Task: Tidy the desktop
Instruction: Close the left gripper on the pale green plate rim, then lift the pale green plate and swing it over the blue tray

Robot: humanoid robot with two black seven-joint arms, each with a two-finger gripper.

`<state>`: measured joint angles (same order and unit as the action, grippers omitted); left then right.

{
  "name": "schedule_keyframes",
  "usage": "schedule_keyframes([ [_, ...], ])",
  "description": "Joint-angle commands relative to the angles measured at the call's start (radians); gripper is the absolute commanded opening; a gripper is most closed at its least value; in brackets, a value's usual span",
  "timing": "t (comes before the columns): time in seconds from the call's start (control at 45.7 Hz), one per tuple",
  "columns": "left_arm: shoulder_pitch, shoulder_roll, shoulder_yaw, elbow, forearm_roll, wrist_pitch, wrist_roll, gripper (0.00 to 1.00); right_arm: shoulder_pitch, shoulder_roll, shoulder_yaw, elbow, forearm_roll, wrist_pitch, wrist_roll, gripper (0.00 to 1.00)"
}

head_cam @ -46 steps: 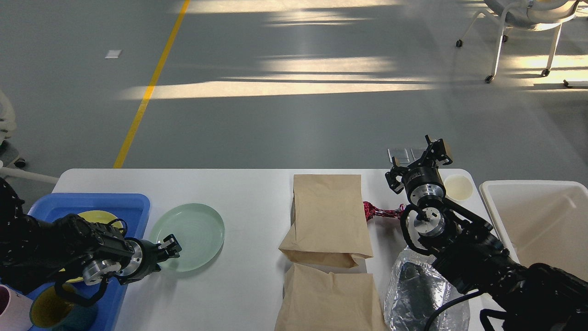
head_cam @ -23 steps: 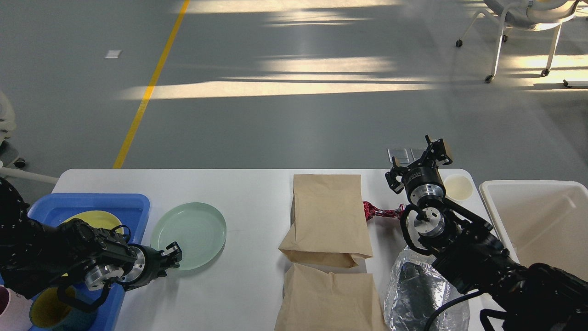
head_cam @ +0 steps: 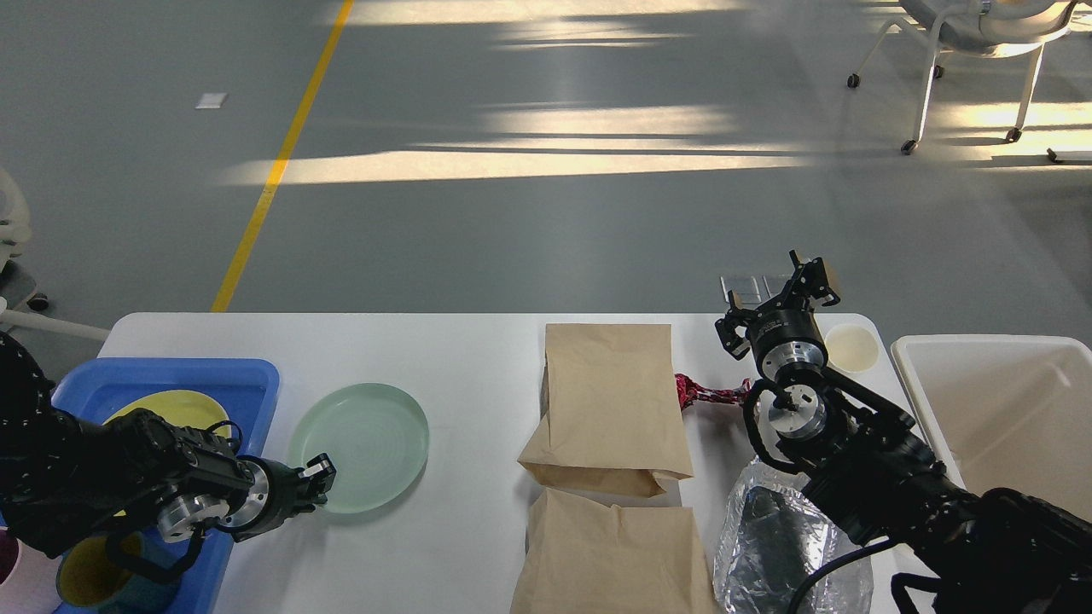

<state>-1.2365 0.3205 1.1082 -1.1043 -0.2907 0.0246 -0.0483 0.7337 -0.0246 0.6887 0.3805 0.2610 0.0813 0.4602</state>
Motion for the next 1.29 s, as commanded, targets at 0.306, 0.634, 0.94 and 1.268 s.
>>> schedule_keyframes([
  [0.306, -0.015, 0.005, 0.005, -0.054, 0.005, -0.002, 0.004, 0.00, 0.000, 0.000, 0.000, 0.000, 0.001, 0.000, 0.000, 1.00],
  [0.634, -0.198, 0.022, 0.076, -0.236, 0.010, -0.025, 0.005, 0.00, 0.000, 0.000, 0.000, 0.000, 0.000, 0.000, 0.000, 1.00],
  [0.94, -0.448, 0.078, 0.199, -0.351, 0.047, -0.247, 0.005, 0.00, 0.000, 0.000, 0.000, -0.002, 0.000, 0.000, 0.000, 1.00],
  [1.268, -0.819, 0.112, 0.266, -0.348, 0.209, -0.787, 0.005, 0.00, 0.000, 0.000, 0.000, -0.002, 0.001, 0.000, 0.000, 1.00],
])
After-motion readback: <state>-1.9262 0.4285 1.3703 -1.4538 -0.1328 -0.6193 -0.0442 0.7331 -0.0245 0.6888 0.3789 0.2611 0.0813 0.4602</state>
